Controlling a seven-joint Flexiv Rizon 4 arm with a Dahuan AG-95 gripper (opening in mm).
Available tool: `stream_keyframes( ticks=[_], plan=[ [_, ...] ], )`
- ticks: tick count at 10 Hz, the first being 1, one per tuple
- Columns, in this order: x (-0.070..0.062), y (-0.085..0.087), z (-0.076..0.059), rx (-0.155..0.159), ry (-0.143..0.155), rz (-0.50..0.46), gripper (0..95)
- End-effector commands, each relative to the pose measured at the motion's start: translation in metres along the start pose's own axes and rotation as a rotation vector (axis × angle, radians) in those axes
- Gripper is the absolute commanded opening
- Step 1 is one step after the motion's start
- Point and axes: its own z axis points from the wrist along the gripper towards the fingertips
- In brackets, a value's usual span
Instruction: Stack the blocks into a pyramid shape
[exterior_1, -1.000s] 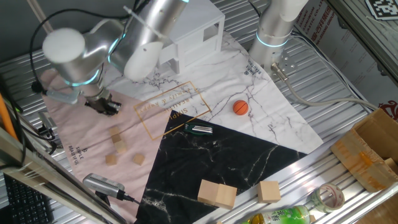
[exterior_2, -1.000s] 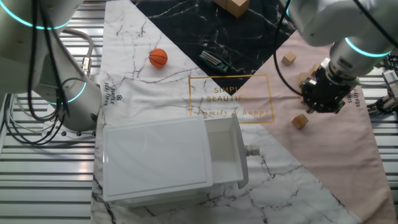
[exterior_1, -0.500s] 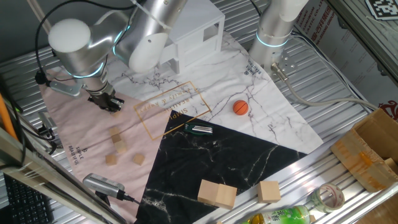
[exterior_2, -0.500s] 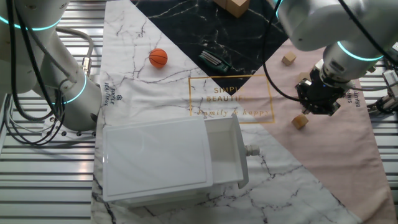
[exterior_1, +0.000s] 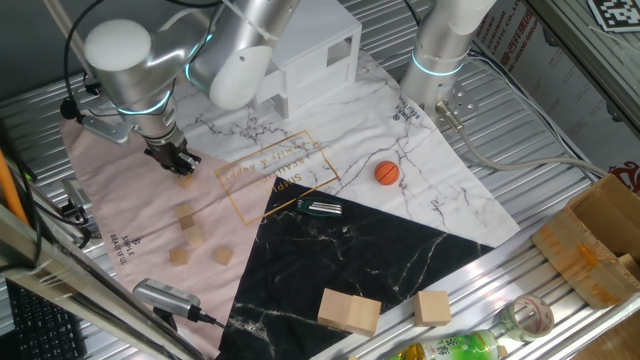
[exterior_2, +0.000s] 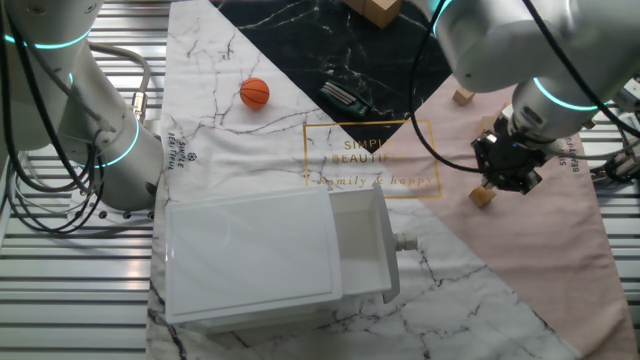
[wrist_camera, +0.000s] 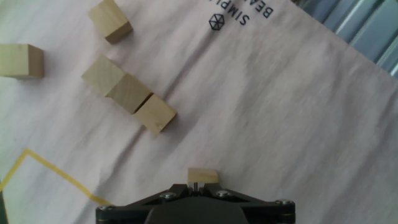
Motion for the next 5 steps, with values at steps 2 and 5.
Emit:
stream_keyframes(
  ticks=[2,5],
  plan=[
    [0.0030,-0.0023,0.0022,0.003,-0.003,0.005,0.0],
    [0.0057,-0.0033,0.0037,0.006,-0.003,-0.012,0.0]
  ],
)
